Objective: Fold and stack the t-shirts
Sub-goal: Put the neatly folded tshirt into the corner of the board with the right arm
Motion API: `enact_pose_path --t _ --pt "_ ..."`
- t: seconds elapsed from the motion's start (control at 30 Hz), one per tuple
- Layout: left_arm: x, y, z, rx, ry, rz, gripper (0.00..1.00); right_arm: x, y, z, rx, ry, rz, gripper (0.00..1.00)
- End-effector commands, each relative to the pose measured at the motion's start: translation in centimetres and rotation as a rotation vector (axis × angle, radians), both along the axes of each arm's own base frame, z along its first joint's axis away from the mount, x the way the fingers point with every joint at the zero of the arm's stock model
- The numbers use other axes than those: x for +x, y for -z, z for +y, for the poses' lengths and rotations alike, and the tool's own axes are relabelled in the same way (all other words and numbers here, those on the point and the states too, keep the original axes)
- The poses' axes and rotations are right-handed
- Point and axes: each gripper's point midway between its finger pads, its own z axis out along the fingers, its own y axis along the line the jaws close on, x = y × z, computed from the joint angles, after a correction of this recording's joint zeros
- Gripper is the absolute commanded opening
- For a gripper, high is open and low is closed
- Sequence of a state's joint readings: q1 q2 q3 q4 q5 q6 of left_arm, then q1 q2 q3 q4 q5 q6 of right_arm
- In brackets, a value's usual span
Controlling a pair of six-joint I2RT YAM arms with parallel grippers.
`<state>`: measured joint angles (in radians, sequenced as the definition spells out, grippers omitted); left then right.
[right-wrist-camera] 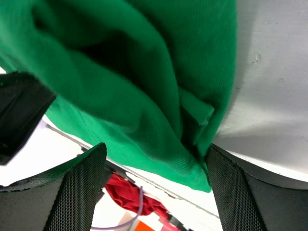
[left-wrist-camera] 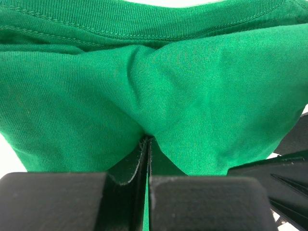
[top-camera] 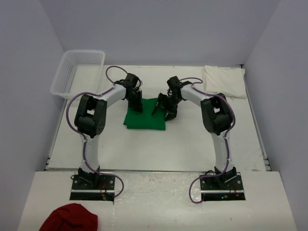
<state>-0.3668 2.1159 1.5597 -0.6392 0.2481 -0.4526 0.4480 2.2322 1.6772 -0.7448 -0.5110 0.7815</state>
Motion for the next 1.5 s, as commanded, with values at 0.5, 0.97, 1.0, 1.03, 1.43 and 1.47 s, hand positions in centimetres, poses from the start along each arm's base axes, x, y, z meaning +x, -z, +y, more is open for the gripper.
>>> enact_pose_path --t 0.5,0.97,1.0,1.03,1.43,1.47 --pt "-1.7 -1.2 0.5 -0.017 0.023 0.005 0.0 0.0 3.1 -1.4 -0.18 0.106 0.062 0.25" --pt "-2.2 -2.8 0.6 -0.039 0.051 -0.054 0.02 1.4 1.2 -4.4 -0.367 -0.062 -0.102 0.0" --pt "-2.1 -3.6 0.5 -0.047 0.056 -0.075 0.03 1.4 1.0 -5.1 -0.401 -0.08 -0.119 0.0" --pt "-1.9 -4.1 0.3 -0.056 0.061 -0.089 0.06 1.9 0.5 -5.5 -0.423 -0.088 -0.143 0.0" --pt "-1.2 -12.5 -1.1 -0.151 0.063 -0.262 0.27 6.0 -6.7 -7.9 -0.521 -0.249 -0.504 0.0" --pt "-1.6 -12.6 -0.9 -0.153 0.054 -0.259 0.27 6.3 -6.7 -8.2 -0.534 -0.28 -0.525 0.0"
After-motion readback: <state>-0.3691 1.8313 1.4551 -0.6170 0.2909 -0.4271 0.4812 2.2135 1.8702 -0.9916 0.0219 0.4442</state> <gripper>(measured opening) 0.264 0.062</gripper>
